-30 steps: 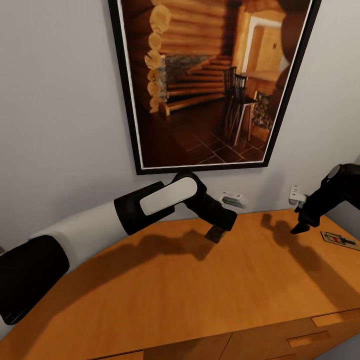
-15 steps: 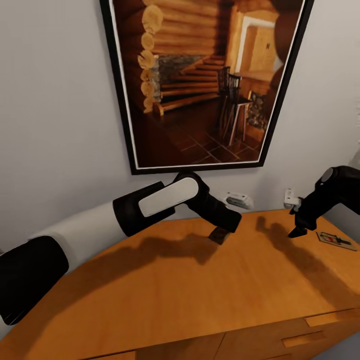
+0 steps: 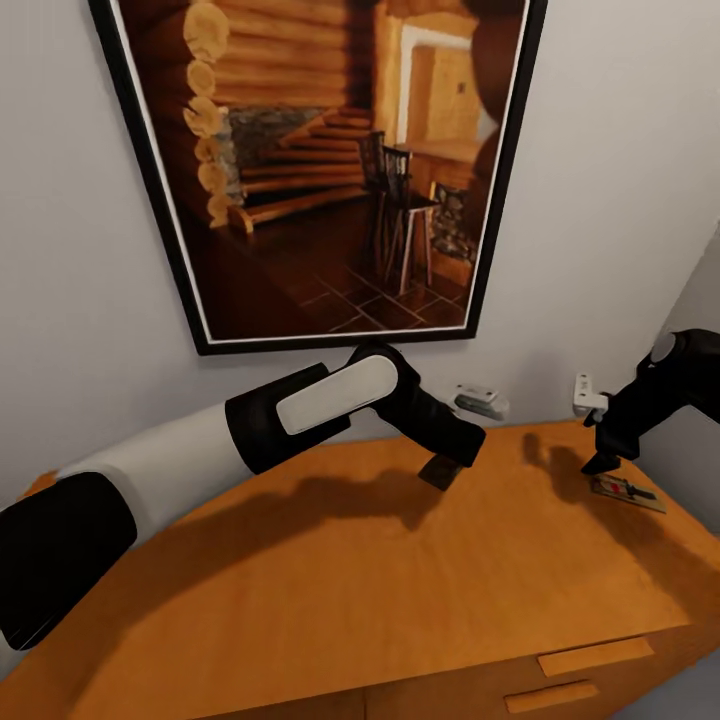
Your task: Take the four mousetraps from the cabinet in the bathroom and place them on the bathroom floor. Make sure all four end up on the same floor surface, and ensure that at least two of them are either under or directly next to the same bathroom sink.
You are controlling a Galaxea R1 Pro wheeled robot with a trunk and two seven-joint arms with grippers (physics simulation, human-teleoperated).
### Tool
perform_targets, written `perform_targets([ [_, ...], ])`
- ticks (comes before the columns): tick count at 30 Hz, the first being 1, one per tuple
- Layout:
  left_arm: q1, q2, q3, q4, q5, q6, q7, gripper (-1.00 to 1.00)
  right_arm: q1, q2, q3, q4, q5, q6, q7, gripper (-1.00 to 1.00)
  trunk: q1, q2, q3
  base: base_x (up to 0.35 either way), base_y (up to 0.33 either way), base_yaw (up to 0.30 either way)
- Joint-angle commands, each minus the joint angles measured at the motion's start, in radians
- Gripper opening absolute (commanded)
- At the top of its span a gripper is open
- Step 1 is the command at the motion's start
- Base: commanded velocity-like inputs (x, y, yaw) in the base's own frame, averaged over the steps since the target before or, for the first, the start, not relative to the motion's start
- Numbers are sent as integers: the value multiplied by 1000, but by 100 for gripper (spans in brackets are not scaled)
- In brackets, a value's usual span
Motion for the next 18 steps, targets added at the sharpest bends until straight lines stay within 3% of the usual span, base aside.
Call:
perform_targets([
  [1,-2,0,-1,0,8,1,8,-100,-2,-1,2,-2,5,9,5,100,0,-1,-1,93,-183,0],
  [6,-2,0,-1,-1,8,2,8,-100,-2,-12,1,-23,5,6,6,100,0,-1,-1,80,-122,0],
  [13,-2,-1,30,-4,9,2,8,-100,-2,-66,2,-88,6,-1,7,100,0,-1,-1,16,-23,0],
  [18,-2,-2,48,-12,9,2,8,-100,-2,-102,8,-93,19,-57,8,100,0,-1,-1,1,-4,0],
])
